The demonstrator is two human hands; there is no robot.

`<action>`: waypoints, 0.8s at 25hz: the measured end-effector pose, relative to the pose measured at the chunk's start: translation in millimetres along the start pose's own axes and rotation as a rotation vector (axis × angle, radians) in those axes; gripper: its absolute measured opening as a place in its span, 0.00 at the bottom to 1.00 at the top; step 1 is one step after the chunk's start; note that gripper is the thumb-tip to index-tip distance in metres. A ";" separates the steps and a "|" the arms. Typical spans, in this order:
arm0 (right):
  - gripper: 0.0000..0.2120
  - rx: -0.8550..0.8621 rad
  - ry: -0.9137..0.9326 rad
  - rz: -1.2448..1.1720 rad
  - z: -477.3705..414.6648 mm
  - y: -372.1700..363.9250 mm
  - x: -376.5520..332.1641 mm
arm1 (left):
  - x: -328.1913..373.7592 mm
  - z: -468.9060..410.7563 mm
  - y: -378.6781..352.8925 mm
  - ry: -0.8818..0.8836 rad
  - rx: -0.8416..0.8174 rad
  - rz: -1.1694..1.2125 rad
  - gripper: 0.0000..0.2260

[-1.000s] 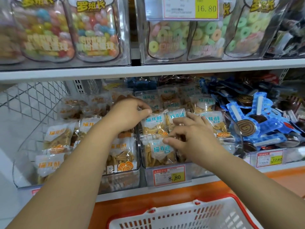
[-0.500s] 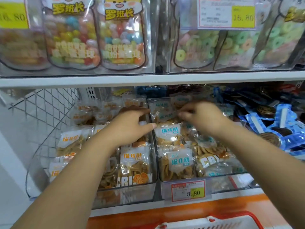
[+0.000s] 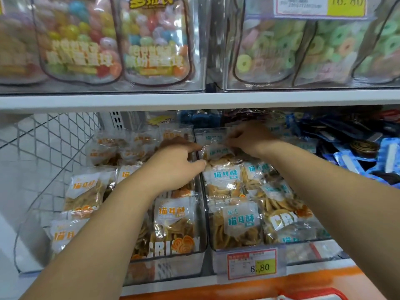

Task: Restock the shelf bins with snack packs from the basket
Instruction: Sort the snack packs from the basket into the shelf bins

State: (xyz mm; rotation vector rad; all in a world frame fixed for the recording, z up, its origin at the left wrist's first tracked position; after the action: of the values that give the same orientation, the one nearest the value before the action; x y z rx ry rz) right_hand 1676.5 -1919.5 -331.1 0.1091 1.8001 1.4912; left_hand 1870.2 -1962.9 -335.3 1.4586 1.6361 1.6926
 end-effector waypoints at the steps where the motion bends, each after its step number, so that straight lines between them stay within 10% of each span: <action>1: 0.08 0.003 0.011 -0.019 -0.5 0.4 0.1 | 0.2 -0.4 0.1 0.006 -0.002 0.004 0.23; 20: 0.10 0.181 0.012 0.076 -59.2 -12.1 -9.8 | -3.8 -3.5 -2.2 0.046 -0.043 0.069 0.25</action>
State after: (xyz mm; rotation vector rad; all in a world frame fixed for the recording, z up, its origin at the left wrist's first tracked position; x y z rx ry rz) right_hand 1652.4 -1975.5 -336.2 0.2617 1.9577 1.3805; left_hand 1868.0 -1967.2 -338.0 1.4820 1.5798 1.7994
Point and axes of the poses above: each hand's wrist, its own z-axis away from the middle knuckle, its own y-axis out of the back of the hand, x = y × z, the point moved 4 cm from there along -z, towards the middle knuckle, and after that the axes turned 12 degrees about -y, right-handed, at the moved point
